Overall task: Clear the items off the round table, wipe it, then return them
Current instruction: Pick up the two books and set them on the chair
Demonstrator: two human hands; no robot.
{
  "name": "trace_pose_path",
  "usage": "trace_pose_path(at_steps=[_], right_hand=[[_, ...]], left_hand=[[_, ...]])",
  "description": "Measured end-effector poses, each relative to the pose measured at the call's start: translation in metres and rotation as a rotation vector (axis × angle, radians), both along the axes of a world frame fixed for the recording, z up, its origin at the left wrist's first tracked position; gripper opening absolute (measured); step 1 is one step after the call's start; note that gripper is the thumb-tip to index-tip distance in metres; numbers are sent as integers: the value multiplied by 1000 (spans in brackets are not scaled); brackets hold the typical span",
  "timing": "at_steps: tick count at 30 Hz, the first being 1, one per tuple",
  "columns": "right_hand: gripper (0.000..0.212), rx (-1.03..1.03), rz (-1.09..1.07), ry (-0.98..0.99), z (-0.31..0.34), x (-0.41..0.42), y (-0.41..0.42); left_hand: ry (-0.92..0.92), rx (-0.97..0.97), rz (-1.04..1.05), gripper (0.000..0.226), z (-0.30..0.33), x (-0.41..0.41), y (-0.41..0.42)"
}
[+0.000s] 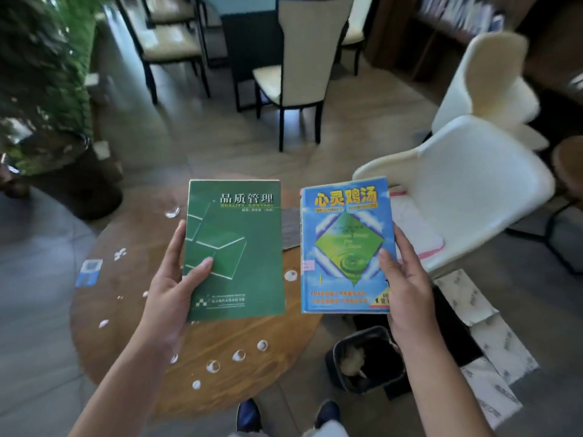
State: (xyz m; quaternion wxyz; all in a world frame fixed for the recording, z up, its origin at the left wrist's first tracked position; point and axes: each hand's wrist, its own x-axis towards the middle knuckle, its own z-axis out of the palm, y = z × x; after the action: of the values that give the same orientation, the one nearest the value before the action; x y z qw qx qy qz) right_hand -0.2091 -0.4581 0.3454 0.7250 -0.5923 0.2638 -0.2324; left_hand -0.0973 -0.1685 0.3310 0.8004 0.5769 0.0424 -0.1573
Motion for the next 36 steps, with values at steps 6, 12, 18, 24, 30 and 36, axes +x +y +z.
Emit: trace_pose_path(at_steps=[6,12,18,24,30,36], right_hand=[[44,-46,-39,10,13,-45,-67],[44,-57,-120,-24,10,-91,-141],[45,54,-288,2,-18,-121,-187],[49,19,-274,89,-32,-140,-205],[45,48,-325,137,-39,-130,-205],[48,96,-439,193,-43,-133,-220]], left_hand=[[16,-41,-62,74,8,-14,-80],[120,-118,-99,68,2,-49,-162],[256,-86,-172,53,-19,-69,-206],[327,-23,-281,67,-36,-60,-232],[375,20,-391,64,-56,-25,-255],[360,90,-477,57,-56,3,-297]])
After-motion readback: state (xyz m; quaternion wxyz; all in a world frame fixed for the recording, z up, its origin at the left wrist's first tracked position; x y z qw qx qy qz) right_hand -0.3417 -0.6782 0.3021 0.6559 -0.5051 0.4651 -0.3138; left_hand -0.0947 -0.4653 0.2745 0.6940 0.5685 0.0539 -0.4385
